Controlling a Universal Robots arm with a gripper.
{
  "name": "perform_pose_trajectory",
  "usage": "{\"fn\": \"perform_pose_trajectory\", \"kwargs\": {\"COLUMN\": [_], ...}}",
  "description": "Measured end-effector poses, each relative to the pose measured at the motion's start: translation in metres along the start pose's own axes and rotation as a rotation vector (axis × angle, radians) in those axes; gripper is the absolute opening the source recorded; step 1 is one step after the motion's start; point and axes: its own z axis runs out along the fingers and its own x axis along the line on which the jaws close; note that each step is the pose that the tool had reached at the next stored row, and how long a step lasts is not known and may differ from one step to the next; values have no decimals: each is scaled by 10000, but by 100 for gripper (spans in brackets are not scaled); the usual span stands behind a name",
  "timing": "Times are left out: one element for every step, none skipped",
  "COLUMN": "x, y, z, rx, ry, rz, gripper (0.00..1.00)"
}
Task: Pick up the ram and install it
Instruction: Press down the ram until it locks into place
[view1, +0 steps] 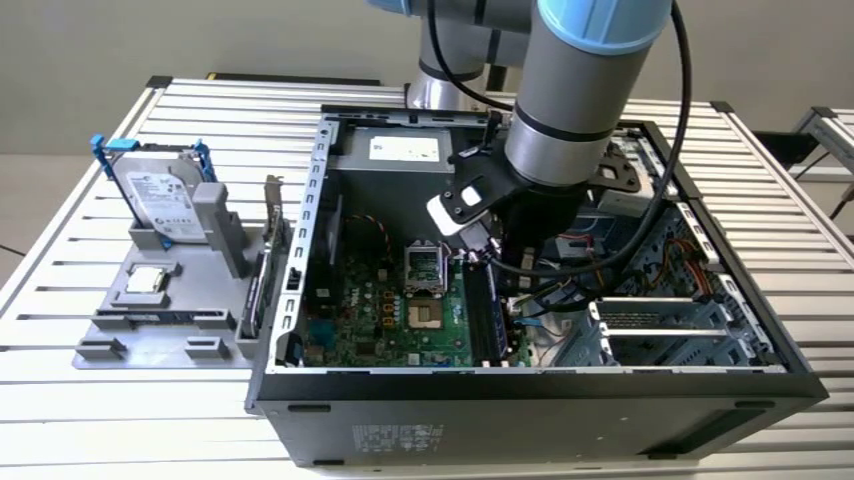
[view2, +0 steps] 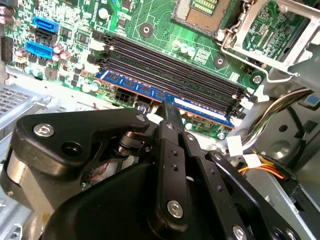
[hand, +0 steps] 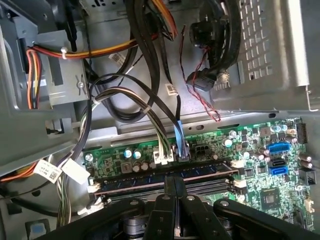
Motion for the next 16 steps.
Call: {"fn": "perform_pose_trajectory", "kwargs": {"x": [0, 0, 0, 0, 0, -1, -1, -1, 0, 0, 0, 0, 0, 0, 0, 0], "y": [0, -1, -1, -1, -2, -2, -2, -2, -2, -2, -2, -2, -2, -2, -2, -2], "z": [0, 0, 0, 0, 0, 0, 0, 0, 0, 0, 0, 0, 0, 0, 0, 0], "rx": [-1, -1, -2, -3, -4, -5, -7, -9, -10, -12, -14, -16, -17, -19, -22, -24], "ry": [0, 1, 2, 3, 3, 2, 3, 4, 5, 5, 6, 7, 7, 8, 8, 9], "rz": [-74, -146, -223, -305, -374, -463, -547, -623, -706, -788, -871, -947, -1029, -1117, -1202, -1287], "gripper": [0, 0, 0, 0, 0, 0, 0, 0, 0, 0, 0, 0, 0, 0, 0, 0]}}
